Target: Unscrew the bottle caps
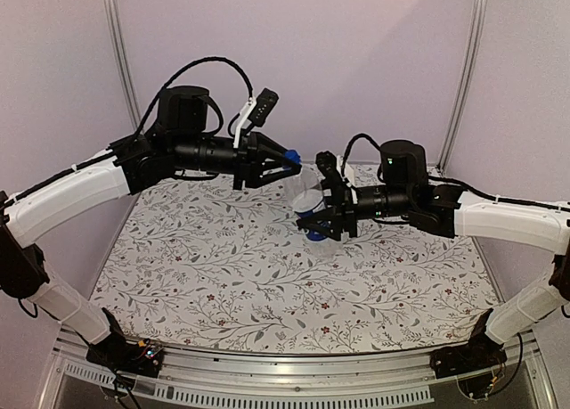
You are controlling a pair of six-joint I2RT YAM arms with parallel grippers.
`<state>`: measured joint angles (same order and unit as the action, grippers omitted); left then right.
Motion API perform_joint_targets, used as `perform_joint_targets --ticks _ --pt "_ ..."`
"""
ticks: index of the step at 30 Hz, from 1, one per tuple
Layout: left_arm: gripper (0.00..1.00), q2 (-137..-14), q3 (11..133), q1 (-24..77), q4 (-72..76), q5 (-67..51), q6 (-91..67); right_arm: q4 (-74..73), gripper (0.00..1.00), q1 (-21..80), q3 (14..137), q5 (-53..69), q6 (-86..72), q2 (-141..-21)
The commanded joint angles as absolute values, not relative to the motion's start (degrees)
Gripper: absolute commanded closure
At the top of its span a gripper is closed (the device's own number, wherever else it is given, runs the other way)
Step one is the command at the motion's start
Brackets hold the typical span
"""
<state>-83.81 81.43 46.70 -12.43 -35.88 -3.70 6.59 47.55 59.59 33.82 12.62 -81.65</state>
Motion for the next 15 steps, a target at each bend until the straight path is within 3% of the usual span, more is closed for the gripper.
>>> perform_joint_targets --ticks 1,6,12,15 --pt "1.0 -82.7 80.6 46.2 -10.3 -38.2 -4.8 8.2 0.37 46.9 60.1 34.7 11.9 -82.3" --pt "0.99 -83.0 80.6 46.0 -10.2 -38.4 -4.7 9.3 0.47 46.5 59.8 35.0 11.4 -82.1" --pt "0.71 -82.8 80.8 45.5 -9.1 -38.4 -5.4 11.3 0.54 46.0 58.8 35.7 10.6 -81.7" --pt "0.51 -82.7 80.7 45.4 -8.5 -37.8 -5.6 11.7 0.55 46.0 58.8 36.8 10.1 -81.7"
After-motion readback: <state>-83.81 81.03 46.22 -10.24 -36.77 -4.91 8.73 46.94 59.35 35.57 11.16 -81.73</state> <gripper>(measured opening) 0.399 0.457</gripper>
